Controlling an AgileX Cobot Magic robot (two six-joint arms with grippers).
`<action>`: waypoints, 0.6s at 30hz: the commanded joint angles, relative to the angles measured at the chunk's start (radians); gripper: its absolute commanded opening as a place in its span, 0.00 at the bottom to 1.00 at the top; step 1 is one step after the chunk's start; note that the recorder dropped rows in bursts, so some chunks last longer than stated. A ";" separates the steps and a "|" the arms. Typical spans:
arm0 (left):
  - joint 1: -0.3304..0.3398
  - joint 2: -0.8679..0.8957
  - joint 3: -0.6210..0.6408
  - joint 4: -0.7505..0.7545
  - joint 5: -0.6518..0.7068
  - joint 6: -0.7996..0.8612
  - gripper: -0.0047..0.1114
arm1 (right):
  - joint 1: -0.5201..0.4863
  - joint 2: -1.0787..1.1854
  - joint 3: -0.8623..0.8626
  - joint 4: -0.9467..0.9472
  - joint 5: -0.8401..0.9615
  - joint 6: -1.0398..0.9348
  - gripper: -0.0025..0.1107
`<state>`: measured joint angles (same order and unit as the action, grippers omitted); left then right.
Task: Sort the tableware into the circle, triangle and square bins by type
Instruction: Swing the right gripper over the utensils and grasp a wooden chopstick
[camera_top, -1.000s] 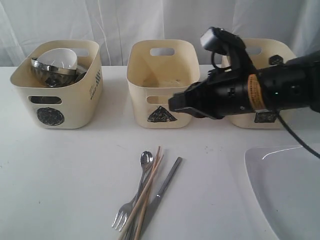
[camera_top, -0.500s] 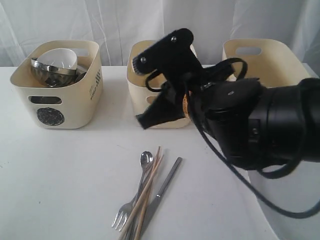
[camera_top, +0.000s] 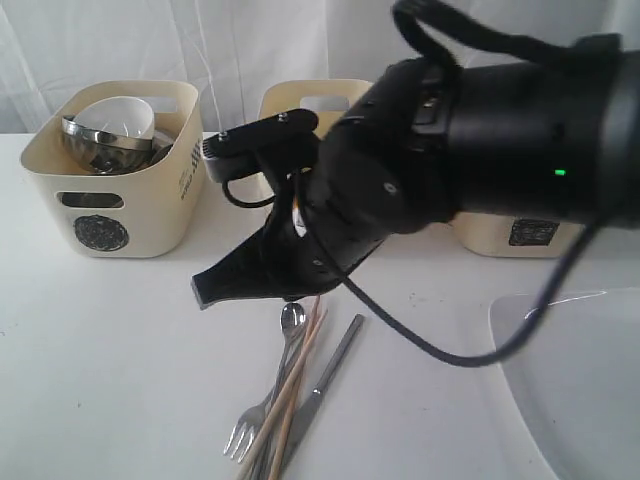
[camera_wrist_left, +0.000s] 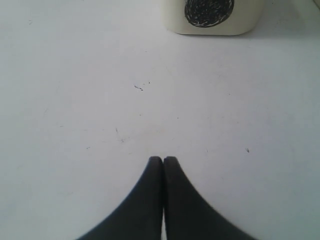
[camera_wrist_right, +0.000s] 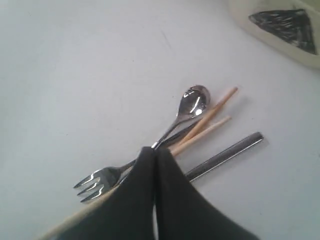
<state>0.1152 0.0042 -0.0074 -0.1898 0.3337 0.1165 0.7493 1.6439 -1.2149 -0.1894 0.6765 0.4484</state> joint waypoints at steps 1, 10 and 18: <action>0.002 -0.004 0.007 -0.006 0.009 0.004 0.04 | -0.028 0.157 -0.101 0.036 0.149 0.017 0.02; 0.002 -0.004 0.007 -0.006 0.009 0.004 0.04 | -0.043 0.312 -0.249 0.149 0.258 0.013 0.27; 0.002 -0.004 0.007 -0.006 0.009 0.004 0.04 | -0.043 0.373 -0.250 0.155 0.234 0.049 0.41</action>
<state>0.1152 0.0042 -0.0074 -0.1898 0.3337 0.1165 0.7100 1.9991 -1.4616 -0.0354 0.9209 0.4772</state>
